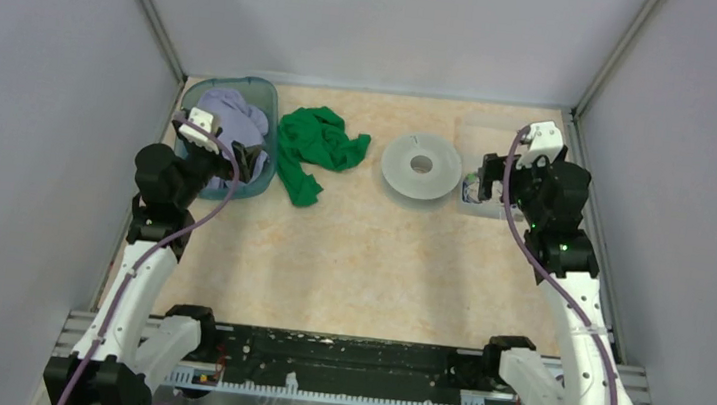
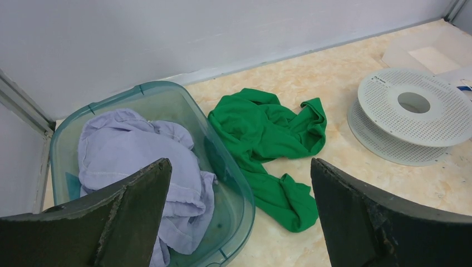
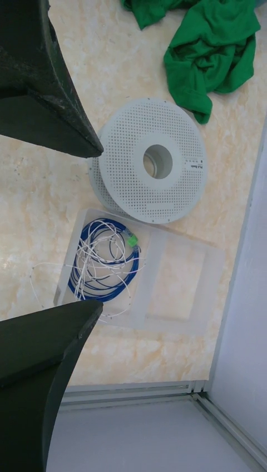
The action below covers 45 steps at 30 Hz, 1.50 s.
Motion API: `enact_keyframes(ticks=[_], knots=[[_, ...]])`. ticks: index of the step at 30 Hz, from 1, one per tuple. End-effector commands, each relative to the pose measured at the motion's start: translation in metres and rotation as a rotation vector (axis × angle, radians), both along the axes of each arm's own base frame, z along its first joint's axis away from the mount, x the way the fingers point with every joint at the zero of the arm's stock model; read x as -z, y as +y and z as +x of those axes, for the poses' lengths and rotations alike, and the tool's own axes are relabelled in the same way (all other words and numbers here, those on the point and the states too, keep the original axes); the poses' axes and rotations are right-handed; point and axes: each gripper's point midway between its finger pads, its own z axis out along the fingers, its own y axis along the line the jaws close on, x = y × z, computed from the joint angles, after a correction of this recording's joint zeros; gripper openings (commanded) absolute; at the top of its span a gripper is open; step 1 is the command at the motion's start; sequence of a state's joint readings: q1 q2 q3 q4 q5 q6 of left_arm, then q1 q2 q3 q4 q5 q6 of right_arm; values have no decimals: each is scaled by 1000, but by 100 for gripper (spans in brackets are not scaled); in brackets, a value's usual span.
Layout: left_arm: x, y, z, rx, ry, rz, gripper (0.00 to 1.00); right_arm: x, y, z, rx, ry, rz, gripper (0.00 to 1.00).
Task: Wrap the cables
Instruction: Move the cable reel to the center of the board.
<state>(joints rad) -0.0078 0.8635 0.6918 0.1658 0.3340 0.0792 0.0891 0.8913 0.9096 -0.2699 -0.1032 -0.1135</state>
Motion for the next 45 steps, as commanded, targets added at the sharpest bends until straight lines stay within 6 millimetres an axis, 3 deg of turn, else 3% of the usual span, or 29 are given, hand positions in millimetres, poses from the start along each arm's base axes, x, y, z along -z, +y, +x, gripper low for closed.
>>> enact_keyframes(ticks=[1,7,15,22,29,36,45], knots=[[-11,1,-3,8,-46,8,100,-22,3,1,-13,-84,-4,99],[-12,2,-3,2,-48,8,100,-21,5,-1,-34,-83,-13,99],[-9,-2,-4,30,-25,31,100,-35,13,-15,-131,-121,-103,99],[-2,-3,-1,42,17,45,100,-28,-1,-15,-111,-94,-224,99],[8,-15,-1,130,45,80,100,10,-6,-14,-161,52,-337,98],[17,-21,2,173,79,78,100,83,7,-4,-301,302,-414,89],[26,-31,1,237,99,73,100,126,20,22,-418,431,-480,80]])
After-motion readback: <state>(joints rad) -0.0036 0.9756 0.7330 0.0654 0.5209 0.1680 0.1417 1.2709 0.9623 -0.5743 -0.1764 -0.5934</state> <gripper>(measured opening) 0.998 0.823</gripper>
